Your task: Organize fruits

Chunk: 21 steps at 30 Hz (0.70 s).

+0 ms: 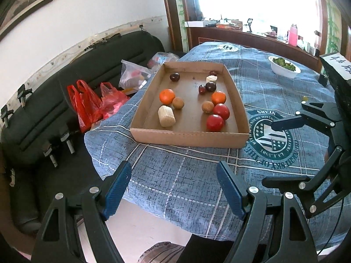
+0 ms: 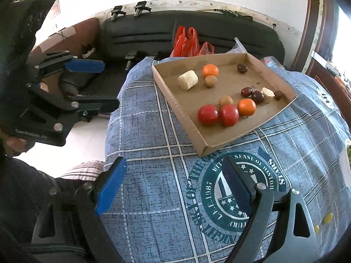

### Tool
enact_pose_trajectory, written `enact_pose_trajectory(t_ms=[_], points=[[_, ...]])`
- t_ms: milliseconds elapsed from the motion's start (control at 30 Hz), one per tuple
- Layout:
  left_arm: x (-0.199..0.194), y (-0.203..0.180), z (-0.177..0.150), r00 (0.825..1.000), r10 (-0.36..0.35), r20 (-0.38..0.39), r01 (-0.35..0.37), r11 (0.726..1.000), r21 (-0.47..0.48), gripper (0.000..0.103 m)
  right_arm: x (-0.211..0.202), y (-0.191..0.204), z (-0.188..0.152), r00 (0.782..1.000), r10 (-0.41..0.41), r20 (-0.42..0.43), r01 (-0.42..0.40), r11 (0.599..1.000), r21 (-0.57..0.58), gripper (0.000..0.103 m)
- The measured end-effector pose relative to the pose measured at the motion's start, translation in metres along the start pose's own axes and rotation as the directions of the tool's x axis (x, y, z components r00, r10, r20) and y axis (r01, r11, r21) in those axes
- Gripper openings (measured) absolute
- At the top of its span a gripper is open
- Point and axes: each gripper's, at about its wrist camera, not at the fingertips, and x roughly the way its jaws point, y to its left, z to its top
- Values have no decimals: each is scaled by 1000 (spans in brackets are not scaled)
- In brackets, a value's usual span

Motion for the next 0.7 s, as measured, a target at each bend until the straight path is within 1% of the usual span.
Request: enact_pose_trajectory(t_ms=[700], points=[[-6,5,-3,1000,26,18,-26,1000,0,80,2,11,11,1000,-19,-1,19,998,-62,88]])
